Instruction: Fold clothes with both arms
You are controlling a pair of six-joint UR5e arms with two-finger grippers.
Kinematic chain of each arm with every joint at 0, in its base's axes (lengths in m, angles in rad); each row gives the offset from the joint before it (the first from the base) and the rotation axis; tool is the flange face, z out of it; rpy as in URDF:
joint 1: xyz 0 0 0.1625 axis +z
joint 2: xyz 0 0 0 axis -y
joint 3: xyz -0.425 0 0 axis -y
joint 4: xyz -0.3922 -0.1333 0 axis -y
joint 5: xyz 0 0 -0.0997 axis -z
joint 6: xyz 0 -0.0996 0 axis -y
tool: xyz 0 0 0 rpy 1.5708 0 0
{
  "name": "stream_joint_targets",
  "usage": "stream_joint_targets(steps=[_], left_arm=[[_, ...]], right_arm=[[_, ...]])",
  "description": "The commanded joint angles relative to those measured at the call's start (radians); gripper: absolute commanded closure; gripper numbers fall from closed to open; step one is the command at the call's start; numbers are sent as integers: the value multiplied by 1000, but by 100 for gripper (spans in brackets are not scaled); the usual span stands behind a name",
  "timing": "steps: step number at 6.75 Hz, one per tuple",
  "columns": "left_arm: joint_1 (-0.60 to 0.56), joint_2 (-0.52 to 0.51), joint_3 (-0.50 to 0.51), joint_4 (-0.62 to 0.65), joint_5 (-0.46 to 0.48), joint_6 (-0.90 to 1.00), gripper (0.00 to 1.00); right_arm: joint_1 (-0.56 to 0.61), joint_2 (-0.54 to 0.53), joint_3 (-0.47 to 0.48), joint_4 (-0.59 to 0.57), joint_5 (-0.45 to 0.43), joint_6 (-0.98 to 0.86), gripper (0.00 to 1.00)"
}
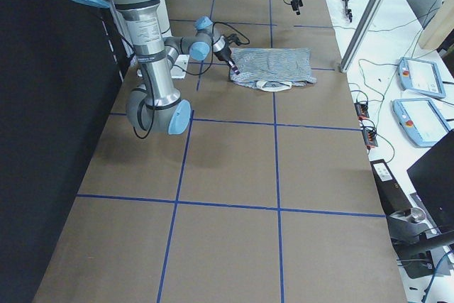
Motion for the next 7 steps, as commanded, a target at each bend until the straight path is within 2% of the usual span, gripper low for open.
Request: stream_joint_targets(steps=[1,4,6,7], left_arm=[[3,0,0,2,0,-2,0],[3,0,2,2,0,0,0],[3,0,2,2,0,0,0],[3,0,0,2,0,-2,0]], right_arm=[[-1,-80,22,0,-1,96,100],[-17,-96,22,-2,1,157,100],[-17,-95,62,0,13,157,72],[-5,-81,80,0,48,198,66]])
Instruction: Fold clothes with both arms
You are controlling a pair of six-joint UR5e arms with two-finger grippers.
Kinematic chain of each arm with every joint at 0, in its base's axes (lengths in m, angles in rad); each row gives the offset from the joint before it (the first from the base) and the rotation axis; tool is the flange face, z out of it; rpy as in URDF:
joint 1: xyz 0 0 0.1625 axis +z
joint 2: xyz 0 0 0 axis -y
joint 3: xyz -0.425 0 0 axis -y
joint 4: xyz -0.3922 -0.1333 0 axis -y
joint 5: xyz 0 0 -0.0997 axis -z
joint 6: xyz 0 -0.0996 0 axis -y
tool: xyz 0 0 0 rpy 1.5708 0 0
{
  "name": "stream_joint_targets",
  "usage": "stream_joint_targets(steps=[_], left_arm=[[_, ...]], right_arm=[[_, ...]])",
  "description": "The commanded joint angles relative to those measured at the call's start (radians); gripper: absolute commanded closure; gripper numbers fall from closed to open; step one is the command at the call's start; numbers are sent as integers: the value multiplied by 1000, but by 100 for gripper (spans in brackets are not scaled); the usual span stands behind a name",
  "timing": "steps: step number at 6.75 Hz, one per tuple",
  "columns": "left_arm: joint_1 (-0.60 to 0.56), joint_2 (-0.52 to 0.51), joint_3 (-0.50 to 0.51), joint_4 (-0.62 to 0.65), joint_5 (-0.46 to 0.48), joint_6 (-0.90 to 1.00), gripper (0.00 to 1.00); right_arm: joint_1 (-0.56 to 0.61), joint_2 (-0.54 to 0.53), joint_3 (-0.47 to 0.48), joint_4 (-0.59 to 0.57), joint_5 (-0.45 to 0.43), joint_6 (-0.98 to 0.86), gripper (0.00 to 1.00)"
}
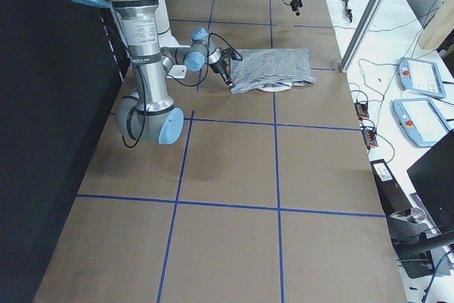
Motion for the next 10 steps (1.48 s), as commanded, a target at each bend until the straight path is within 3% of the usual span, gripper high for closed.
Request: stream_joint_targets(steps=[1,2,3,5,6,7,8,10], left_arm=[[0,0,-3,0,0,-1,0],[0,0,-3,0,0,-1,0],[0,0,-7,0,0,-5,0],[0,0,-7,0,-5,-12,0],[0,0,-9,-2,-5,-13,0],[0,0,-7,-2,-5,-13,0],[0,0,-7,0,-5,-12,0],[2,0,-6,0,-5,-12,0]], right_arm=[[42,44,23,5,58,113,55],[87,84,21,5,104,133,1],[142,130,1,-3,165,117,0],[249,271,-168,5,266,-39,1],[259,309,-221,8,279,-57,25],[261,319,-235,8,304,-60,40],[259,323,-261,9,304,-64,43],[259,325,-400,171,302,-64,45]])
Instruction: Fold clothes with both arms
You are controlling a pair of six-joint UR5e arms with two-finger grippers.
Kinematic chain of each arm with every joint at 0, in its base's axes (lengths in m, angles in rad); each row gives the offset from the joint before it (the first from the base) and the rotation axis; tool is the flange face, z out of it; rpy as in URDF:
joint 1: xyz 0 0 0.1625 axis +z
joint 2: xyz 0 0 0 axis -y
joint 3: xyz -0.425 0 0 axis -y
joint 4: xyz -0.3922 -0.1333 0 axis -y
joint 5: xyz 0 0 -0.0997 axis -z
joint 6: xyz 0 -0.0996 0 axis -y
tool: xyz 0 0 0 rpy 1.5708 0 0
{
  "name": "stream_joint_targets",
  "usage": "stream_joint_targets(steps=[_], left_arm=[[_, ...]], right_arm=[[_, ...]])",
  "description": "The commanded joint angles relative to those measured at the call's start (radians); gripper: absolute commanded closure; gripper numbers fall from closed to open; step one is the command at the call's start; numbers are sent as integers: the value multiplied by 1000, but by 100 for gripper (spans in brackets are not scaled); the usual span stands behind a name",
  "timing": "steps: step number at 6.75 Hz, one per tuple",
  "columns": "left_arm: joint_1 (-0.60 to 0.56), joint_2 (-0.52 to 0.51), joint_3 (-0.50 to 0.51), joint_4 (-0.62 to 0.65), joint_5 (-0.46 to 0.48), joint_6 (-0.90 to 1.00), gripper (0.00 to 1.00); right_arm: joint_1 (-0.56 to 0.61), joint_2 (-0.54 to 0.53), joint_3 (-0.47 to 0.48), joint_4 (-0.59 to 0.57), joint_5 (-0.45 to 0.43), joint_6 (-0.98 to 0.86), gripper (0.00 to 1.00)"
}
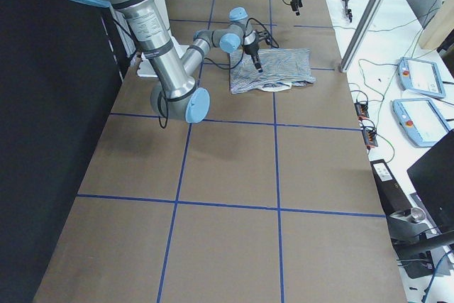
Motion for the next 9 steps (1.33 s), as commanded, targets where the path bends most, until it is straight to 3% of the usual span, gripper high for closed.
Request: stream_joint_targets(steps=[1,3,4,5,9], left_arm=[[1,0,1,0,0,1,0],[1,0,1,0,0,1,0],[1,0,1,0,0,1,0],[3,0,3,0,0,1,0],[10,0,1,-1,0,-1,0]], right_arm=[[2,4,-97,117,1,-5,45],[3,-4,-97,119,1,-50,46],[3,-4,-97,119,1,-49,68],[3,-4,-95,119,1,-45,100],[31,-66,-42,122,4,-50,100]])
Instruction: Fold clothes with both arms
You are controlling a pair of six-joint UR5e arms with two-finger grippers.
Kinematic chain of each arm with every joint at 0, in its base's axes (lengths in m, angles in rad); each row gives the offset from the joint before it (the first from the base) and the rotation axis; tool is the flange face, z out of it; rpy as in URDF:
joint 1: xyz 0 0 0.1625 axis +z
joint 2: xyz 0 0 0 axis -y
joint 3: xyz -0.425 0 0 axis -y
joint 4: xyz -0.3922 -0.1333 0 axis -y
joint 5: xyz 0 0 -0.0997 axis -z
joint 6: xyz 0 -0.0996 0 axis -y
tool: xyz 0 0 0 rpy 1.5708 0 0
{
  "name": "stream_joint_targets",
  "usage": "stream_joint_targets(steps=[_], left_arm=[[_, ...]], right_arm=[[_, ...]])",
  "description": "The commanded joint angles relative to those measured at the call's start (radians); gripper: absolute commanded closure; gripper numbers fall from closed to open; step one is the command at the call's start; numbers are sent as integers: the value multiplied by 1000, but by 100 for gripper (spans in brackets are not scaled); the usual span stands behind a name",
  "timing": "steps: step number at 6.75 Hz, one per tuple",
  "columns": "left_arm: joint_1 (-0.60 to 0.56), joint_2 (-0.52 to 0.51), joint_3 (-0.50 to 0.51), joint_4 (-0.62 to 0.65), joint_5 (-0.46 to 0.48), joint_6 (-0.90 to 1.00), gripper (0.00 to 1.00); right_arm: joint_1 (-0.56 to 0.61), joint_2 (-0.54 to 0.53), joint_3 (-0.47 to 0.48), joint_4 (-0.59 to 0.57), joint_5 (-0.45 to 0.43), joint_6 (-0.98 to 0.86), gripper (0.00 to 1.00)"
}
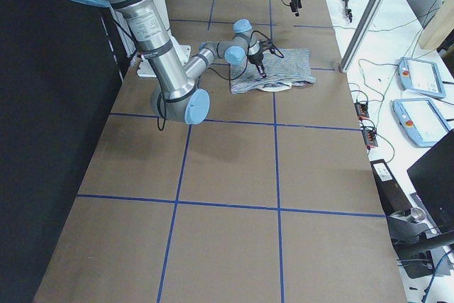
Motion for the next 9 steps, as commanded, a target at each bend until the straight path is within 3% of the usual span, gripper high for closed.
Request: stream_joint_targets(steps=[1,4,5,6,8,9], left_arm=[[2,2,0,0,0,0,0],[2,2,0,0,0,0,0],[2,2,1,0,0,0,0],[3,2,0,0,0,0,0],[5,0,-14,0,0,0,0],[5,0,-31,0,2,0,0]], right_arm=[[8,-96,87,1,2,-3,100],[5,-136,91,1,-8,0,100],[5,-141,85,1,-8,-4,15],[12,-134,80,4,-9,-6,0],[81,-57,39,-5,26,-24,0],[115,28,-49,-6,79,-27,0]])
